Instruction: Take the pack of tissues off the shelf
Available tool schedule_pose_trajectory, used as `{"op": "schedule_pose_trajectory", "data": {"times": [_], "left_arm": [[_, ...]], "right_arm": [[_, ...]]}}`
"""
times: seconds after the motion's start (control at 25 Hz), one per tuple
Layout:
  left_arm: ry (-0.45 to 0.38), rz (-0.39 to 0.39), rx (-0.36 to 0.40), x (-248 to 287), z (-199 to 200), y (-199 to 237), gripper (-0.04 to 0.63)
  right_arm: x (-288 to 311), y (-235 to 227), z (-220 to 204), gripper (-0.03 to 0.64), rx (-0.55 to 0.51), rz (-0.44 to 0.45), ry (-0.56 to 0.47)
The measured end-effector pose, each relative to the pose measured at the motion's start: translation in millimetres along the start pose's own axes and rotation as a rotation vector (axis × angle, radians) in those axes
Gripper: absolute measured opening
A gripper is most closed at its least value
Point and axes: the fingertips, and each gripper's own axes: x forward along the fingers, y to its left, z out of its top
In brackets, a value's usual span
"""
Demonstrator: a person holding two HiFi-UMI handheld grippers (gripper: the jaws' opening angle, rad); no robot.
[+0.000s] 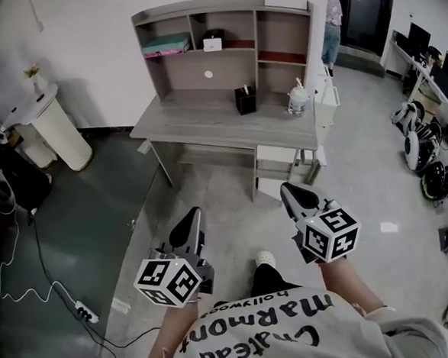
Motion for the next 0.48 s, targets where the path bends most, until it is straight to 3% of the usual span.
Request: {"op": "schedule_pose_trajectory", "data": {"times": [0.16,0.48], "left_arm": [[0.011,0.013,-0.055,7,-9,23,0.017],[0.021,0.026,-0.054,51,-3,56,0.018]], "right_arm": [[26,7,-9,0.008,-0.004,0.031,0.041],[86,-17,3,0.008,0.001,0.051,0.050]]}}
